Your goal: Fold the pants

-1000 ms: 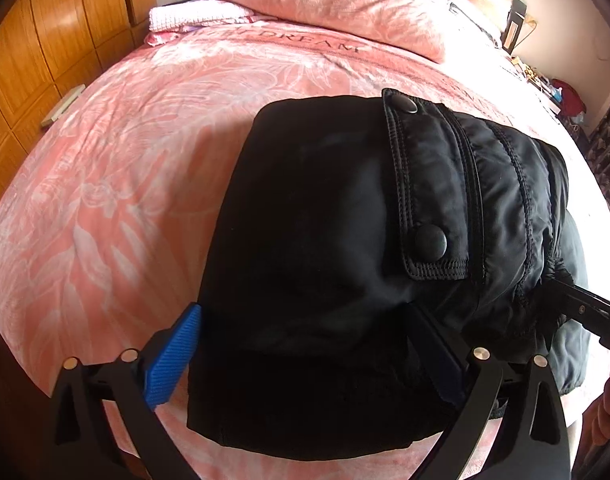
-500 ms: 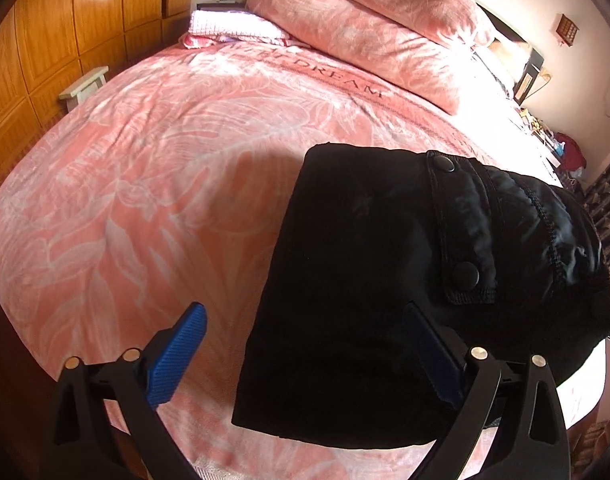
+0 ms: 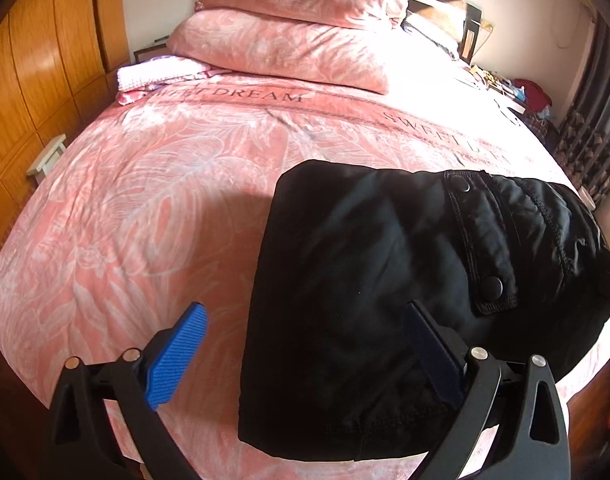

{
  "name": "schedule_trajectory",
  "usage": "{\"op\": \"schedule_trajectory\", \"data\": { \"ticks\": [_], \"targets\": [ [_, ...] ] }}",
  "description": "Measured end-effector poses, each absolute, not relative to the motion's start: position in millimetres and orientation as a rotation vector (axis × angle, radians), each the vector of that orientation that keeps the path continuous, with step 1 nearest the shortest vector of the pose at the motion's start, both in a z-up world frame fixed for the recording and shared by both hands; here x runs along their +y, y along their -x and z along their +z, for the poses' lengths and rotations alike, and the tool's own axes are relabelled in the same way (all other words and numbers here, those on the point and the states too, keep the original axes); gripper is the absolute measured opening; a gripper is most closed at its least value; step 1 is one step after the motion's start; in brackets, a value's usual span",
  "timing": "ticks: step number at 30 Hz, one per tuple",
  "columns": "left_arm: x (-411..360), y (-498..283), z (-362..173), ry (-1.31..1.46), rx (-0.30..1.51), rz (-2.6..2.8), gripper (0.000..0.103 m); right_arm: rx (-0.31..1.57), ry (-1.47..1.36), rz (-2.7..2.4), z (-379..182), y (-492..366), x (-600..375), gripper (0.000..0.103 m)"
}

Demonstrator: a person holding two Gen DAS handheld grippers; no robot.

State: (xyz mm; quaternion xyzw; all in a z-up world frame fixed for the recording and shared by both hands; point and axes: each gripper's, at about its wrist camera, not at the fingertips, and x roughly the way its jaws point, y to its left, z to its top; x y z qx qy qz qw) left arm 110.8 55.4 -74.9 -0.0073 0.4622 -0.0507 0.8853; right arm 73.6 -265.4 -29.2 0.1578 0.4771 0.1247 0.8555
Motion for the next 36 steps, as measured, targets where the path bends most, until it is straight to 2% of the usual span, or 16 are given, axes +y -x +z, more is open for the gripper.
{"op": "schedule_trajectory", "data": {
  "ticks": [6,8,12,16,18,26,27,28,30,31,36],
  "targets": [
    [40.9,-117.1,-96.3,-0.038,1.01,-0.102,0.099,1.115,-0.32,0.208,-83.3,-70.9,-270.7,0.024],
    [41.7,-118.9,-103.8,-0.028,1.026,-0.098,0.099,1.132,-0.326,0.201,-92.7,-71.6,-271.3,0.028],
    [47.9,-120.5,-109.3,0.028,1.051,-0.111,0.099,1.127,-0.302,0.203,-85.5,-70.2,-272.1,0.038],
    [51.9,-119.3,-96.2,0.021,1.023,-0.113,0.099,1.072,-0.252,0.196,-59.8,-76.2,-277.9,0.04],
    [51.7,-121.4,-86.9,0.019,1.004,-0.123,0.099,1.046,-0.246,0.192,-50.8,-86.2,-281.3,0.048],
    [34.0,-144.8,-86.7,-0.035,1.01,-0.139,0.099,1.074,-0.273,0.169,-68.3,-149.8,-289.7,0.049],
    [32.5,-146.8,-88.7,-0.034,1.013,-0.144,0.099,1.079,-0.285,0.178,-72.9,-154.2,-290.5,0.046],
    [30.7,-148.8,-91.3,-0.035,1.02,-0.148,0.099,1.08,-0.301,0.214,-75.9,-157.5,-290.2,0.029],
    [27.9,-151.5,-96.6,-0.042,1.03,-0.148,0.099,1.084,-0.312,0.269,-76.4,-162.6,-284.9,0.008],
    [26.9,-153.0,-99.1,-0.043,1.035,-0.147,0.099,1.067,-0.276,0.265,-73.3,-164.1,-281.6,0.004],
    [25.9,-158.9,-103.3,0.0,1.041,-0.157,0.099,1.066,-0.286,0.239,-75.4,-174.2,-286.3,0.003]
  ]
}}
